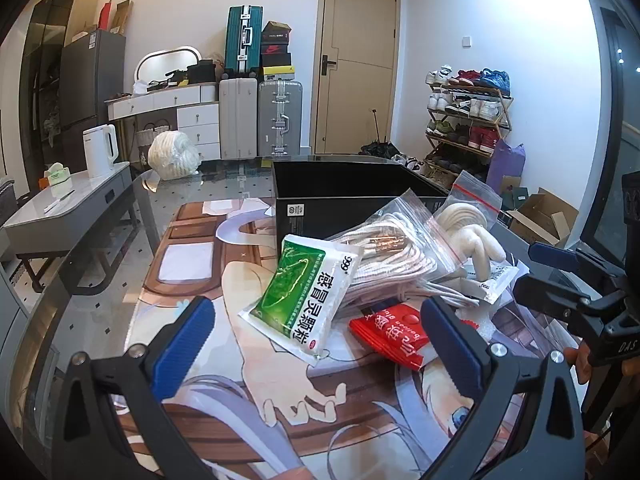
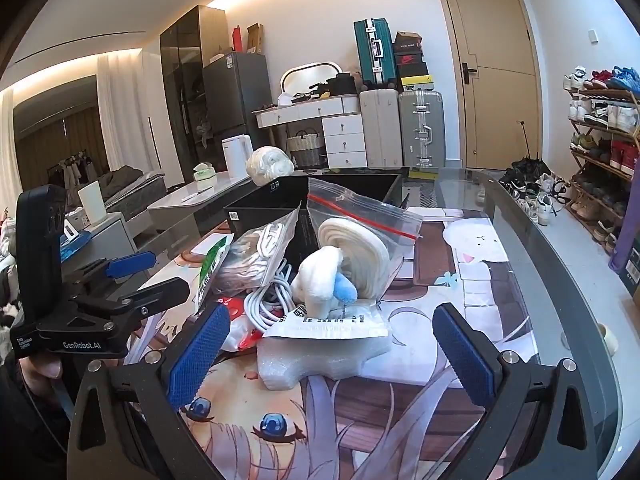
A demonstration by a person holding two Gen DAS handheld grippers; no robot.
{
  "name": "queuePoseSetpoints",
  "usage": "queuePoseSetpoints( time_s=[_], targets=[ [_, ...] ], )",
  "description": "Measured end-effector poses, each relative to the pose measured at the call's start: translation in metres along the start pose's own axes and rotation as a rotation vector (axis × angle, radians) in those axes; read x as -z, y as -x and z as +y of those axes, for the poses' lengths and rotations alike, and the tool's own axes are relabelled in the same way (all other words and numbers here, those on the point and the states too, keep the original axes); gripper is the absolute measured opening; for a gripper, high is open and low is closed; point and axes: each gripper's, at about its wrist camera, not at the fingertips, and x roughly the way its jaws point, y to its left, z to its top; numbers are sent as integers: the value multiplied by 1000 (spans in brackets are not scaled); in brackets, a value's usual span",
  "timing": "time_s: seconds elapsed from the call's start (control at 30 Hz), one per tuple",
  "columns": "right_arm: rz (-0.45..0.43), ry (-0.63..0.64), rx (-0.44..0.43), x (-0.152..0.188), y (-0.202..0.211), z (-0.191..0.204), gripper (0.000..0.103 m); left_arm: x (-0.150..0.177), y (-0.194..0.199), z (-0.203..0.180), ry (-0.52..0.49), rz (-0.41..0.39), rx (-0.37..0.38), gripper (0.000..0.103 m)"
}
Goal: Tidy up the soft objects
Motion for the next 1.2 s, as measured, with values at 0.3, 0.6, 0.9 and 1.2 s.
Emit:
queuePoseSetpoints(
  time_s=[0.3, 0.6, 0.9, 1.2],
  targets=[
    [-1, 16, 8, 2, 0, 1, 103, -2, 0, 3, 12, -1, 5, 103],
    [-8, 8, 8, 2, -2, 2, 103, -2, 0, 5, 14, -4, 2, 103],
    [-4, 10, 3, 2, -2, 1, 103, -2, 0, 6, 25, -11, 2, 103],
    [-4, 18, 3, 3, -1, 1, 103, -2, 1, 6, 19, -11, 1, 103]
  ],
)
